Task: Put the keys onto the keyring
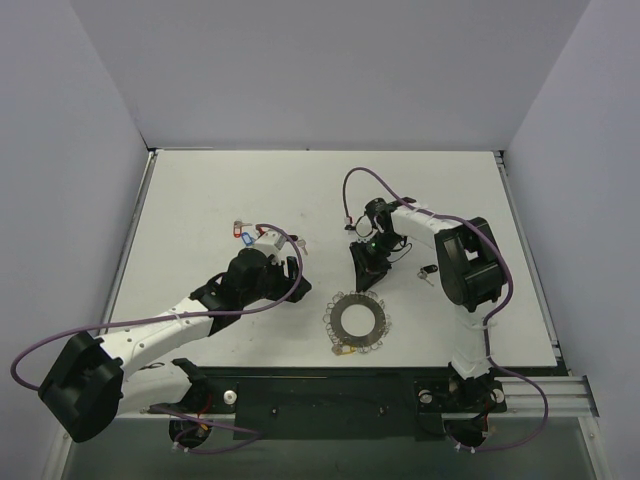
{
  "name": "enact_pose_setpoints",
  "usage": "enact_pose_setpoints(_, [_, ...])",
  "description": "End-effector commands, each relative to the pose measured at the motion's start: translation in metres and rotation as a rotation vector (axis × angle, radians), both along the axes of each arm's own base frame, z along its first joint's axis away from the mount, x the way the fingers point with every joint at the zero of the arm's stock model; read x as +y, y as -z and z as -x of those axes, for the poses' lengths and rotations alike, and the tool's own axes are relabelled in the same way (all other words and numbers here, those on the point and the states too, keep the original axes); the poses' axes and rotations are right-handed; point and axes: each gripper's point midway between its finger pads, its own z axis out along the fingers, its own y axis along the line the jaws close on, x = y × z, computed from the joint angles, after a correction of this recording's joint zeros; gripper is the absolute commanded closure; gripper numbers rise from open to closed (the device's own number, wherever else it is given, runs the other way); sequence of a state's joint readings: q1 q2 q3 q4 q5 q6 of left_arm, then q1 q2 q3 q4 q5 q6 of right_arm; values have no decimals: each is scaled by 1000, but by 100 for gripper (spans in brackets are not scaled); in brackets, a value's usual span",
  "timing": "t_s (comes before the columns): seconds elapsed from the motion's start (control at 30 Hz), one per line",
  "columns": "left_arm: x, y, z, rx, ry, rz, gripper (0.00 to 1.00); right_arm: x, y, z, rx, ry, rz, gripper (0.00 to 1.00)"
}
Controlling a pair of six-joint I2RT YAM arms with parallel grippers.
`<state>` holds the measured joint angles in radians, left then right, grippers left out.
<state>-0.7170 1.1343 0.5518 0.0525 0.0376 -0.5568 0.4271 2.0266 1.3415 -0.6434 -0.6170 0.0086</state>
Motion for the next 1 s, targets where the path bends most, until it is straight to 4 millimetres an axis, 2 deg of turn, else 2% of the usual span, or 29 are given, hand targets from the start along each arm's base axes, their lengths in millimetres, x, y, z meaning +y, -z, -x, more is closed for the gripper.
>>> enact_pose_setpoints(0.0, [0, -13, -4, -43, -3, 16, 30, -3, -3, 10, 45, -26, 10, 86])
enact_pose_setpoints(0.27, [1, -13, -3, -41, -4, 18, 30, -3, 0, 13, 62, -41, 13, 89])
enact_pose_setpoints(0.33, [1, -14, -3, -45, -5, 18, 30, -2, -1, 14, 64, -49, 5, 90])
enact_pose_setpoints(0.43, [1, -14, -3, -44, -4, 19, 30, 0, -4, 15, 66, -69, -17, 100])
enact_pose_setpoints(0.57, [2, -17, -4, -51, -7, 21, 30, 3, -12, 12, 41, -97, -50, 100])
enact_pose_setpoints(0.8, [-3, -31, -1, -92, 22, 65, 30, 8, -45, 1, -65, -152, -125, 100])
enact_pose_setpoints(0.97, [-14, -63, 2, -215, 82, 187, 30, 7, -74, -7, -200, -230, -133, 100])
